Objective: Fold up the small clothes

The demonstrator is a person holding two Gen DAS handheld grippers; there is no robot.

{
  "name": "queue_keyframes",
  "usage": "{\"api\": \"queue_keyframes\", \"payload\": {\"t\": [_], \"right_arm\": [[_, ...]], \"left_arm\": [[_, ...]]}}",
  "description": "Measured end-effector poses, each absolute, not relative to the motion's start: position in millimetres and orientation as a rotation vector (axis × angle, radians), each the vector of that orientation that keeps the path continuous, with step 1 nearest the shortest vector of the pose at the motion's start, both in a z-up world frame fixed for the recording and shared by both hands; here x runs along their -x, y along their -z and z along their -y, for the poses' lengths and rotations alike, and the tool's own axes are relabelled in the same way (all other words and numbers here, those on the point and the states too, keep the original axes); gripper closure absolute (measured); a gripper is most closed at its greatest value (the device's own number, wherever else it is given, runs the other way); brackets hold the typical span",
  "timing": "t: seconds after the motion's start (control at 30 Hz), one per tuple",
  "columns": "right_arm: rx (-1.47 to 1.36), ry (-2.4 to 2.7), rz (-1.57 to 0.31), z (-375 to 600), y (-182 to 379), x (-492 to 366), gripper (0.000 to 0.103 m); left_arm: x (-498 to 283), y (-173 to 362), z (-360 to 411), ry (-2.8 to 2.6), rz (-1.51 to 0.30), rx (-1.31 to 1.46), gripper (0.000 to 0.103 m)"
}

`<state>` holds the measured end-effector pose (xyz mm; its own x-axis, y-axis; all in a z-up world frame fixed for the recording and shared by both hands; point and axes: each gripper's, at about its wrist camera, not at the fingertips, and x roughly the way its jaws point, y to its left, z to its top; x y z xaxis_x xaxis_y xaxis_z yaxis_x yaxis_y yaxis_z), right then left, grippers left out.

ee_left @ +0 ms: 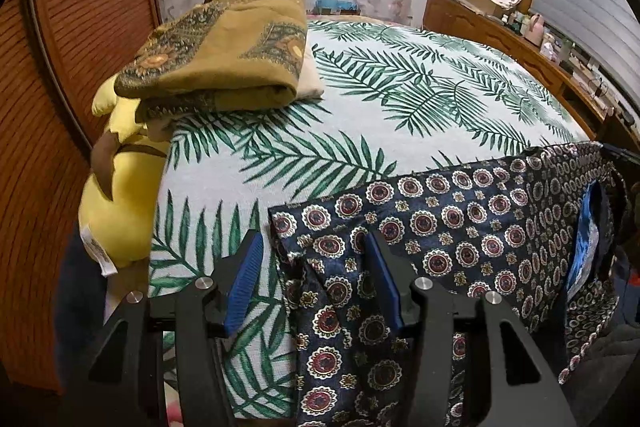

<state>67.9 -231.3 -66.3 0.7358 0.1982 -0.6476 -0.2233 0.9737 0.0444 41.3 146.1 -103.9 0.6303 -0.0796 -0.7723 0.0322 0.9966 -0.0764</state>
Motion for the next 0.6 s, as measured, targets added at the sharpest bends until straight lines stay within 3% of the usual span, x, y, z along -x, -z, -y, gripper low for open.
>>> {"api": "queue_keyframes", "payload": {"t": [0.07, 0.17, 0.23, 0.6], "right_arm": [[0.030, -0.249, -0.717, 232, 68, -72, 0.050], [0.045, -0.246, -0.728, 231, 73, -79, 0.049], [0.049, -0.241, -0.742, 230, 77, -84, 0.041], [0.121, -0.223, -0.769, 220, 85, -96, 0.038]], "left_arm": [[-41, 106, -146, 0.066, -0.891, 0.059, 0.049], [-42, 107, -145, 0.070, -0.887, 0.050, 0.040], [-43, 108, -145, 0.067, -0.888, 0.052, 0.028], [-46, 110, -143, 0.044, -0.867, 0.049, 0.026]]}}
